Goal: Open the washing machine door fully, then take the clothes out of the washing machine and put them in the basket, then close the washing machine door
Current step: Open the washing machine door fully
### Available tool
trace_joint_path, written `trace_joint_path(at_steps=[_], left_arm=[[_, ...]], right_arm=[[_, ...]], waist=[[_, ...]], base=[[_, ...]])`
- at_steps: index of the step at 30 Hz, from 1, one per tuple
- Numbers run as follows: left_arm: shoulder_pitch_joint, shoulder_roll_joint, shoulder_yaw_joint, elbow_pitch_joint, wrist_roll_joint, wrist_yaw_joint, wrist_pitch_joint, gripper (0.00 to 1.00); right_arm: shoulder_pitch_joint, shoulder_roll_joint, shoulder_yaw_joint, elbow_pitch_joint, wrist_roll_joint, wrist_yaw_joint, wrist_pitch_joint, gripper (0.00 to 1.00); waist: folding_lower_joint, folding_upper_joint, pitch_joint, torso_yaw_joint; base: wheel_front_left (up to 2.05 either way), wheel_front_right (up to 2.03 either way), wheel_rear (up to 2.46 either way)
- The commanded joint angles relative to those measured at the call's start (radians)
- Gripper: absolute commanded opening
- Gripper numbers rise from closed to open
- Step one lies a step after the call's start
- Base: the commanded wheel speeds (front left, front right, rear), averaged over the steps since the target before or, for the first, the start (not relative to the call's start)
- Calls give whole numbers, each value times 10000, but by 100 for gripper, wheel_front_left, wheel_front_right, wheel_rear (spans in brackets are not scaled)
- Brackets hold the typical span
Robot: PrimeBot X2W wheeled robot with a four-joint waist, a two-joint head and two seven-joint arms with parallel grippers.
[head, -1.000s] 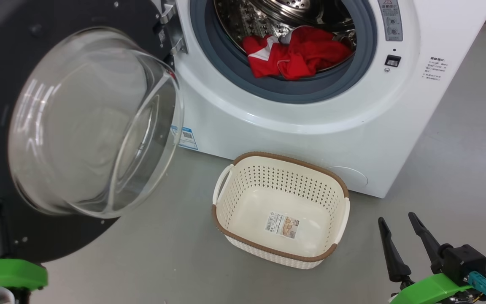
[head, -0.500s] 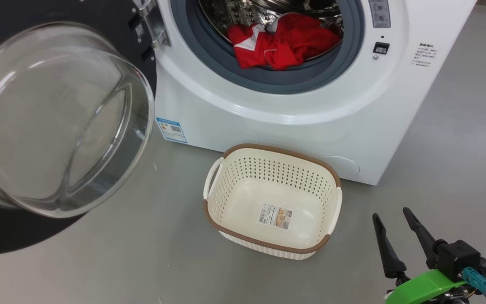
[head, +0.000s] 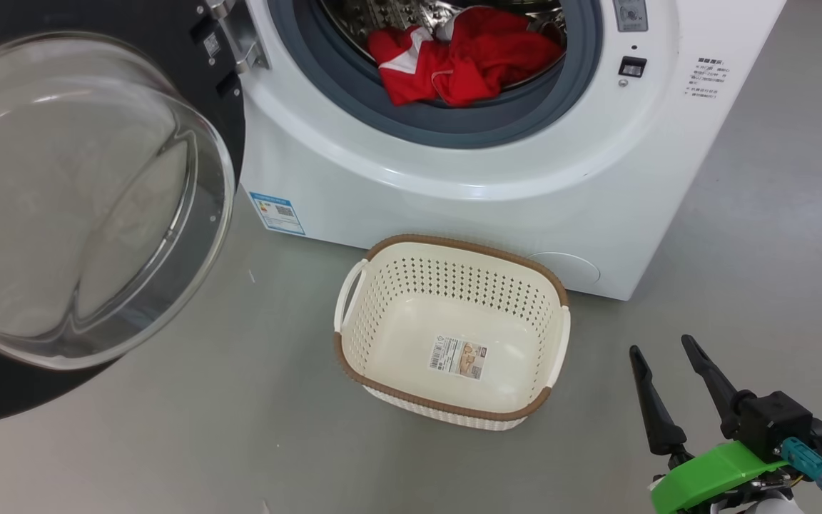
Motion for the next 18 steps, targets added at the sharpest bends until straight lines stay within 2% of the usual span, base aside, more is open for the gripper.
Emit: trace_joint_path(at_steps=[1,9,18], left_arm=[[-313,749,291,-182,72,20,-51,0],[20,763,-282,-220,-309,17,-51,0],[1188,450,-1053,-1340,-740,16,-51,0]], right_arm=[[-313,-104,239,-213,-55,63,-93,100],[-250,-74,229,-167,-5,63,-93,100],[-97,-50,180,-153,100,63,-93,100]], waist=[[0,0,-28,0],[0,0,-304,13],[0,0,-711,-3]], base=[[0,0,0],[0,0,0],[0,0,0]])
